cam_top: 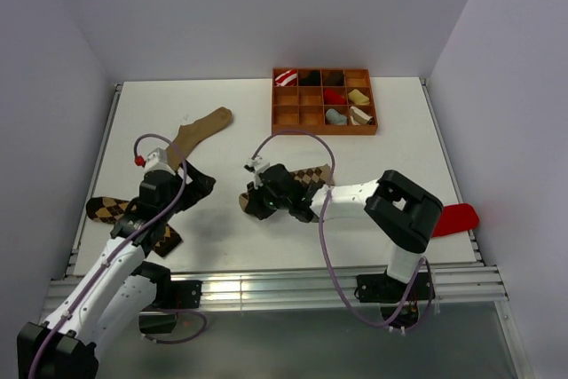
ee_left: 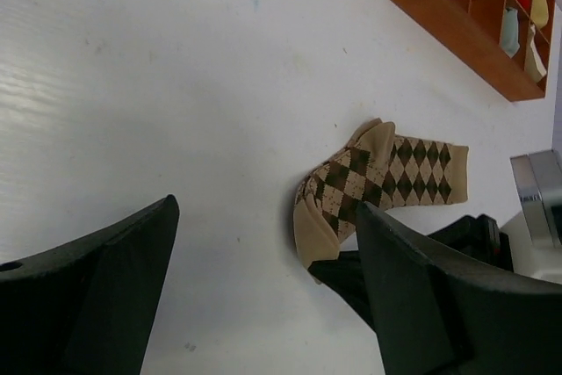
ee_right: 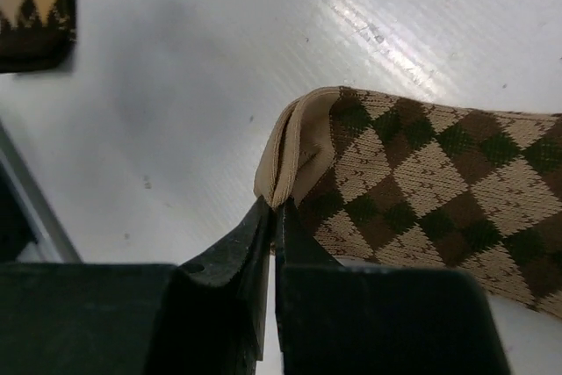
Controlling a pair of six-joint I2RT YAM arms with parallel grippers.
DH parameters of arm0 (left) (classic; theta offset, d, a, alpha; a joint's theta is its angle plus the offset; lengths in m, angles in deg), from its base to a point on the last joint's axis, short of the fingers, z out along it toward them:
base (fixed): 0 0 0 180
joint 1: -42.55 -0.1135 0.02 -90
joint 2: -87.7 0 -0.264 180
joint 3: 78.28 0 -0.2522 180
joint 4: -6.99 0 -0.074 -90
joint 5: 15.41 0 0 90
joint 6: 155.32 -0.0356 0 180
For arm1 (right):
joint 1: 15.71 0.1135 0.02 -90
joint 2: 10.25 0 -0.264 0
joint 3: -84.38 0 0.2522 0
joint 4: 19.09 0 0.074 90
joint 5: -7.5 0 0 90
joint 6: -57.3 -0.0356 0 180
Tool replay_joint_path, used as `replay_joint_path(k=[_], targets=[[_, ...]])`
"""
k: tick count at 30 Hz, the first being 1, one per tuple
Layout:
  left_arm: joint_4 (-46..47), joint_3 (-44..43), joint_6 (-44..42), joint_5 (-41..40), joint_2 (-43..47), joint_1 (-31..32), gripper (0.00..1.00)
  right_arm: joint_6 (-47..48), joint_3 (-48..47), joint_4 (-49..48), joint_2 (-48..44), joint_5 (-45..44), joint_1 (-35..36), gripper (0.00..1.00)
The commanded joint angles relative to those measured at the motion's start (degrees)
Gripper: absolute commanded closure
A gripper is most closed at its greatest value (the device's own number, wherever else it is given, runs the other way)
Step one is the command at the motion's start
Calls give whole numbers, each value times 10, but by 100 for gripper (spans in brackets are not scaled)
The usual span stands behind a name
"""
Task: Roll the socks
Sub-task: Roll the sock at the center of the board.
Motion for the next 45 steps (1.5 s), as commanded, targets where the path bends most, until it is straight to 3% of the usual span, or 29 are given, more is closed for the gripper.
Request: replay_joint_path(k=[1, 11, 23, 29, 45], targets=[[75, 24, 48, 21, -3, 29, 13, -72, 26, -94, -6, 97, -21, 100], [151, 85, 93, 35, -56, 68, 21, -187, 90, -242, 27, 230, -97, 100], [231, 103, 127, 34, -135, 113, 33, -302, 107, -329, 124, 325, -150, 100], [263, 104, 140, 34, -185, 126, 40, -342, 124, -381, 146, 346, -170, 100], [355, 80, 142, 44, -320, 163, 46, -361, 119, -392, 173, 364, -181, 100]])
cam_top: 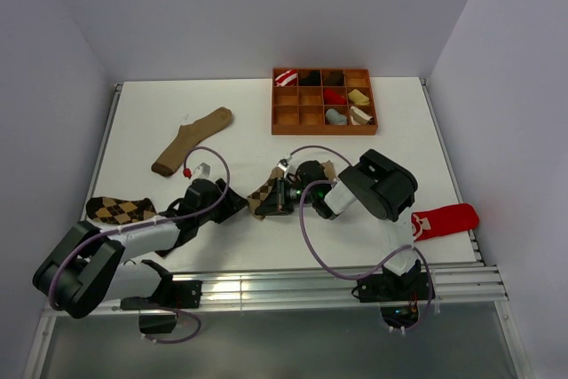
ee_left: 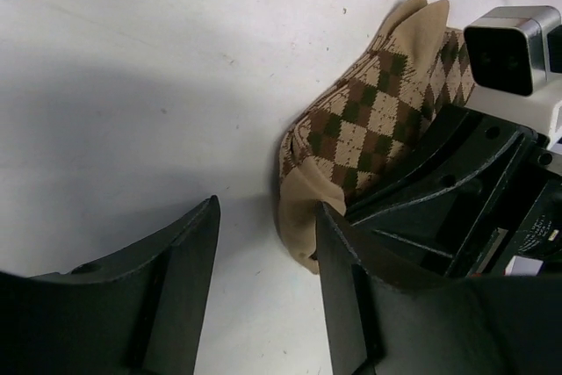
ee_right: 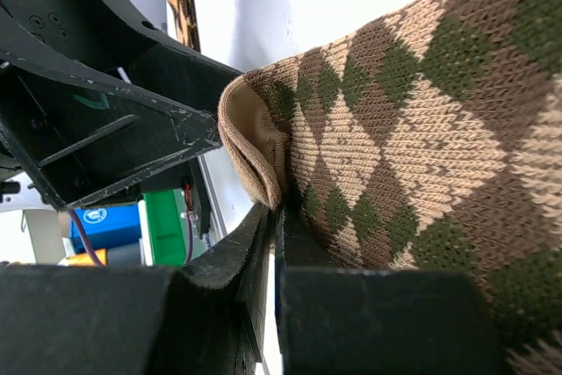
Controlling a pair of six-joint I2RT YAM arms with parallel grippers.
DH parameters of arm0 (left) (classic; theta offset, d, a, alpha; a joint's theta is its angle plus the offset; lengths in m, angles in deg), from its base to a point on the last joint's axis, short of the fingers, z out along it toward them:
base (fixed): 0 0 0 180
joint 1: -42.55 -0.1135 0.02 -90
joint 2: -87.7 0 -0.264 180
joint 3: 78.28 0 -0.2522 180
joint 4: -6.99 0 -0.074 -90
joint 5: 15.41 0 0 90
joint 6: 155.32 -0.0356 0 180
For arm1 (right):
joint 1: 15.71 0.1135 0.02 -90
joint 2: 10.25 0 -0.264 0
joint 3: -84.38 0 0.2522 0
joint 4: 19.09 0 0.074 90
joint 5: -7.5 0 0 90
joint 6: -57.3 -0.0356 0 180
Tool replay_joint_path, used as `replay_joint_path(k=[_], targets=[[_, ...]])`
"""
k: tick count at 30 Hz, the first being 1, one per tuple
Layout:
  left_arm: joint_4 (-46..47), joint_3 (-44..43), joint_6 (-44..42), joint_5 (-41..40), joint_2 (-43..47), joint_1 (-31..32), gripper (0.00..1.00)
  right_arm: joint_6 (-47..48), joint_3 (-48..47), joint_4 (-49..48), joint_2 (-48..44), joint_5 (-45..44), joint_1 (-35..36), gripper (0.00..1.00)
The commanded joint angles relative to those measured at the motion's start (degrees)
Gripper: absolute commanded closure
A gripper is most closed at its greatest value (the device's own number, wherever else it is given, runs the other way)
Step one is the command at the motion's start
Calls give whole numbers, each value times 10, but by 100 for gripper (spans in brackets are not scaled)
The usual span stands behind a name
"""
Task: Roll the socks
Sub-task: Roll the sock at the center of the board.
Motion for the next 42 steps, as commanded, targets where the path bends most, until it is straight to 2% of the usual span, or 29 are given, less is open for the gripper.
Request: replay_joint_path(k=[1, 9, 18, 20, 26, 29, 30, 32, 33, 35, 36, 38, 39, 41, 42], targets=[[37, -12, 3, 12, -25, 7, 47, -3, -1, -19, 14, 8, -6, 100], [51, -13, 0, 11, -61, 15, 56, -3, -2, -20, 17, 15, -11, 100], [68, -13, 7, 11, -106, 28, 56, 16, -16, 18, 8, 9, -11, 100], [69, -13, 9, 11, -111, 30, 58, 17, -16, 20, 8, 9, -11, 100], [64, -19, 9, 11, -136, 34, 81, 34, -19, 46, -8, -2, -11, 100], [50, -30, 7, 11, -144, 34, 96, 61, -12, 71, -39, -18, -10, 95], [30, -34, 4, 11, -143, 35, 99, 73, -11, 84, -50, -25, -10, 88], [3, -51, 0, -6, -138, 36, 99, 113, -6, 132, -92, -55, -7, 81], [-34, -57, -2, -11, -128, 37, 99, 129, -3, 150, -108, -67, -6, 73], [-73, -77, -4, -26, -118, 40, 99, 180, -1, 207, -159, -97, 2, 64], [-90, -84, -8, -33, -107, 40, 100, 198, -1, 227, -178, -132, 5, 56], [-138, -104, -16, -44, -95, 40, 99, 255, -1, 284, -229, -183, 19, 52], [-151, -111, -19, -47, -93, 41, 100, 274, -5, 301, -258, -243, 38, 50], [-192, -130, -27, -55, -88, 41, 100, 327, -4, 335, -282, -303, 63, 49], [-202, -135, -30, -55, -88, 41, 99, 344, -5, 343, -298, -375, 96, 49]])
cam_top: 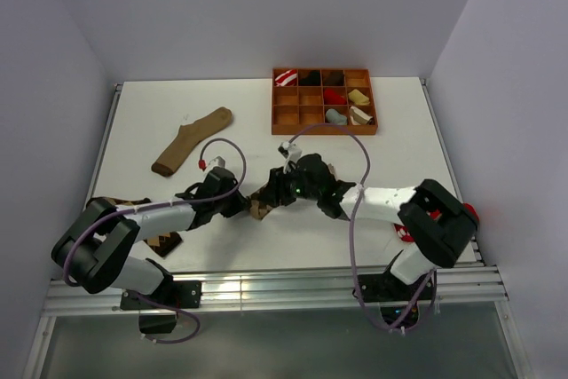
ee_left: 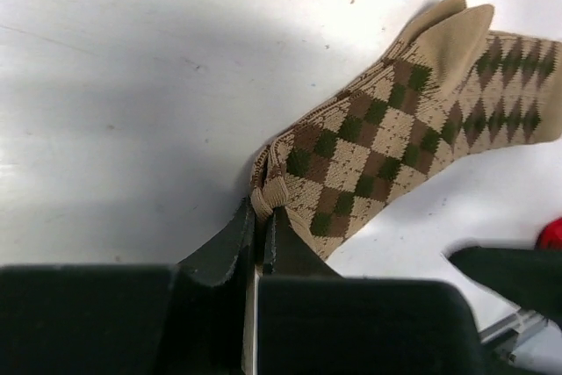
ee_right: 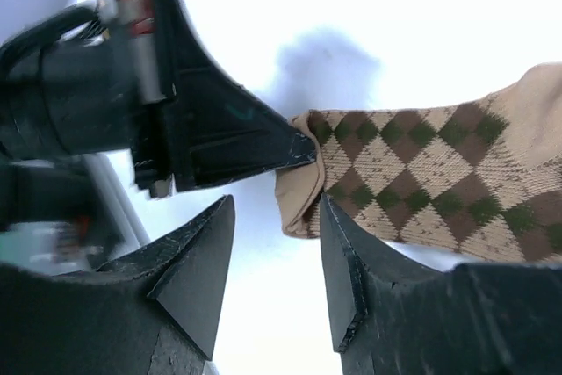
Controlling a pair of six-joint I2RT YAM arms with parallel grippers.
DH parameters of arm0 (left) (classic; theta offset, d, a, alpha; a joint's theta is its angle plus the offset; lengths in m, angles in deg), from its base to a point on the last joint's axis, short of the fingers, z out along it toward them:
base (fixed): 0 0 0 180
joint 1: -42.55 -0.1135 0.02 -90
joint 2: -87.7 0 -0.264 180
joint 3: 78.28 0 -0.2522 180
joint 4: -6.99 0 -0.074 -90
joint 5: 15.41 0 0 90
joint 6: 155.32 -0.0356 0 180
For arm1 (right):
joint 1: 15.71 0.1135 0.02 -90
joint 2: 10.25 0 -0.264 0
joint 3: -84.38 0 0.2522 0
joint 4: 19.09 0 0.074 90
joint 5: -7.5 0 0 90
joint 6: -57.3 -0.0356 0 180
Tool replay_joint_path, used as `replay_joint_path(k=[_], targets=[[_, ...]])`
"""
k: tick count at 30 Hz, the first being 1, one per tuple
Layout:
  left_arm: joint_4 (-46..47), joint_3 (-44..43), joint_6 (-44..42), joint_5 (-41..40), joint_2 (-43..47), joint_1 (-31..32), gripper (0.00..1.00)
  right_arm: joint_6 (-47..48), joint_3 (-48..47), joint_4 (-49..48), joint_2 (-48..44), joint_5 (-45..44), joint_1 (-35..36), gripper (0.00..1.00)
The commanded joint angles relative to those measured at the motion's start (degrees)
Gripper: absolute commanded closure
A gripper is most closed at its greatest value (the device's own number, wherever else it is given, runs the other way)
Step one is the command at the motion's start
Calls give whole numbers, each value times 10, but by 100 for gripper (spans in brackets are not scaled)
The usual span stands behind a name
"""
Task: Roll the socks
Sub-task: Roll the sock at the center of the board.
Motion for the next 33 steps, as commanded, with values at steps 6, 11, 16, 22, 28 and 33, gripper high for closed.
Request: replay_joint_path(k=[6, 11, 16, 22, 28, 33], targets=[[-143, -54, -41, -18, -6, 3, 100, 198, -6, 69, -37, -310, 166, 49], [-154, -65, -45, -15, -12, 3, 99, 238, -18, 48, -7, -410, 223, 47], [-160, -74, -44, -6, -16, 3, 99, 281, -44, 27, 46, -489, 271, 46], [-172, -83, -48, -6, -14, 2, 100, 306, -58, -3, 80, -531, 307, 48], [-161, -77, -40, 7, -13, 3, 100, 311, -66, -32, 107, -553, 312, 49], [-167, -81, -39, 5, -15, 3, 100, 331, -72, -49, 131, -555, 313, 52]])
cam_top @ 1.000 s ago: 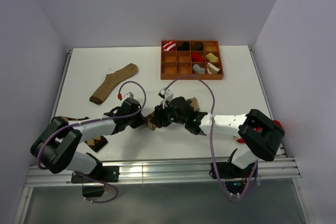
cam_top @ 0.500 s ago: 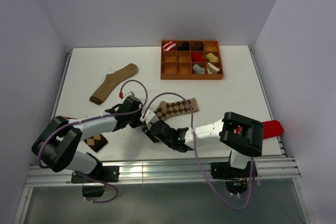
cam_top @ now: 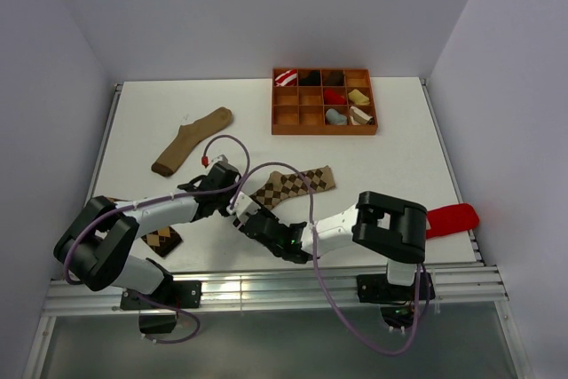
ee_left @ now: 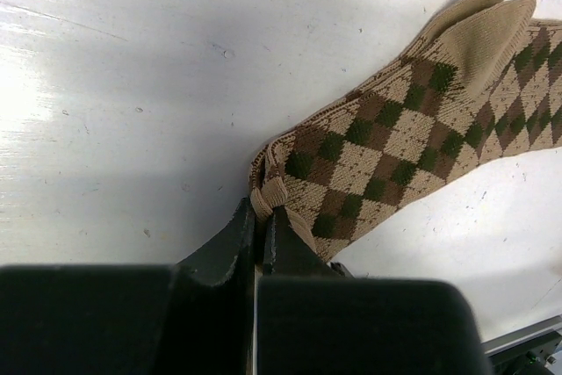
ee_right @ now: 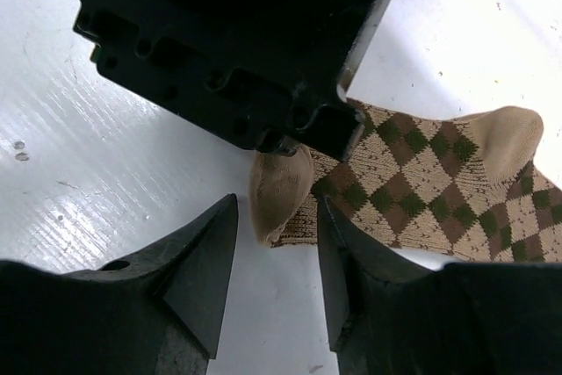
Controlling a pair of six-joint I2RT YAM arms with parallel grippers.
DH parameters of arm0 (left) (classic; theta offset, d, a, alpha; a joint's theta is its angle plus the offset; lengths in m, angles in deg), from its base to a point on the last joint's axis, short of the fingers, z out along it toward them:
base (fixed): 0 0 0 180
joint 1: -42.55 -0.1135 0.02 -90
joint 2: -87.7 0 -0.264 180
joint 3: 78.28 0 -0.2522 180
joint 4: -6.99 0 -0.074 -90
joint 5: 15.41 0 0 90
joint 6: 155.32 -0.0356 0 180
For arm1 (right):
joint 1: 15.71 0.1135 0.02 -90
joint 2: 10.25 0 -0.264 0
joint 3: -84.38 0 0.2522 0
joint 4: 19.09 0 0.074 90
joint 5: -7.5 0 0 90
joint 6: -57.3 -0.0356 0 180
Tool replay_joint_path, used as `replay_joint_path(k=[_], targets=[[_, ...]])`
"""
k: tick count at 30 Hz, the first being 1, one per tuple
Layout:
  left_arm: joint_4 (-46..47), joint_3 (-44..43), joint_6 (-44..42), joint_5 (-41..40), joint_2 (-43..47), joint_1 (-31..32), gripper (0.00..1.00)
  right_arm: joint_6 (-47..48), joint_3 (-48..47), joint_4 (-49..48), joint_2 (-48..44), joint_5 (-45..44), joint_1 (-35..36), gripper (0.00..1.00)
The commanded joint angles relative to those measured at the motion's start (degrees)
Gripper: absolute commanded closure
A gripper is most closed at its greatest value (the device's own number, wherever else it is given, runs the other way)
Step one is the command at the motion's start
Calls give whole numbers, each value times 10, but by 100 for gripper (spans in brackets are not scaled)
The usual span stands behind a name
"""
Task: Roll the socks
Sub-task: Roll the sock at the center of the board.
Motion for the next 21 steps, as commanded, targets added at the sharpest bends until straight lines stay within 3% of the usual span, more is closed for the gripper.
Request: replay_joint_path(k=[1, 9, 16, 21], targets=[[-24, -10, -7, 8, -2, 2, 99, 12, -18, -48, 14, -25, 2, 53], [-9, -2, 3, 17, -1, 3, 99, 2, -24, -66, 53, -15, 2, 61], [-3, 5, 18, 6, 16, 3, 96, -37, -5, -74, 47, 10, -9, 100], [-16, 5, 35, -32, 61, 2, 75, -85, 28, -68, -2, 86, -44, 100]])
